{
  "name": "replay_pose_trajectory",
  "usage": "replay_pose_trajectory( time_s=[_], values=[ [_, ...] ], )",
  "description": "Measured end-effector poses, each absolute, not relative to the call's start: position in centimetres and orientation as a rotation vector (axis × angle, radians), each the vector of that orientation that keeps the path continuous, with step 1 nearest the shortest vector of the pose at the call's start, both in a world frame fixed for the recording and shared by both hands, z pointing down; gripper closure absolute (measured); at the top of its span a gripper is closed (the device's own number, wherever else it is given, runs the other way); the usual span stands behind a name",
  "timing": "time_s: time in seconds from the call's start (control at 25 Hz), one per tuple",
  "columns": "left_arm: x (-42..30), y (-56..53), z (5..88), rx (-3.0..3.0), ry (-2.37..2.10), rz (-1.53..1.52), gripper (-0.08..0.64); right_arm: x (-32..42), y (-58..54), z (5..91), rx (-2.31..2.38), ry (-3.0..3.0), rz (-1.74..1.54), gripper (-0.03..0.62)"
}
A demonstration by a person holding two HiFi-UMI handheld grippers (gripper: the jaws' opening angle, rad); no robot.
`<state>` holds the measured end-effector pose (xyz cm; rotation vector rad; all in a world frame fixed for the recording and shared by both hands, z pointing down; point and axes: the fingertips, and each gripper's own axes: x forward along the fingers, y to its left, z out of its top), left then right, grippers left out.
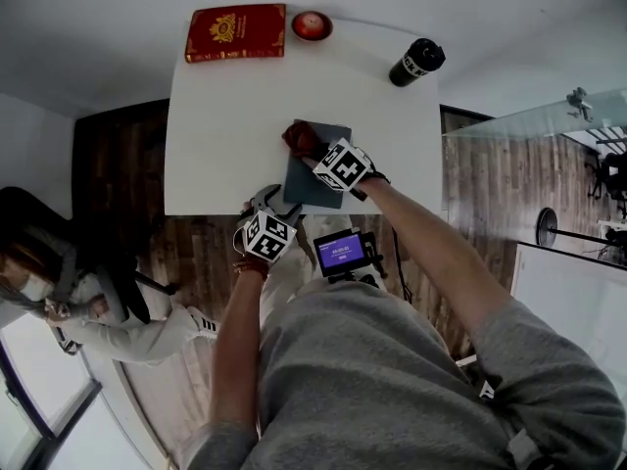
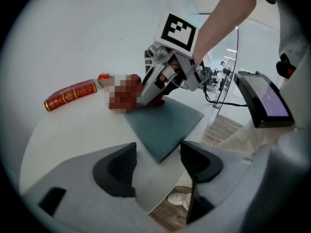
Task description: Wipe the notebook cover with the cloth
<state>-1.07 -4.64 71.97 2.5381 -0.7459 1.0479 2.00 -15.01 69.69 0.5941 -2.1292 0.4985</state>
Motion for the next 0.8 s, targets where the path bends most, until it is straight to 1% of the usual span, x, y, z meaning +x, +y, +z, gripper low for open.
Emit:
replay_pose_trajectory(
  time_s=[0.8],
  values=[
    [-1.1, -4.6, 71.9, 2.54, -0.748, 1.049, 0.278, -0.2, -10.2, 69.7, 0.502, -2.148, 0.472, 0.535]
  ],
)
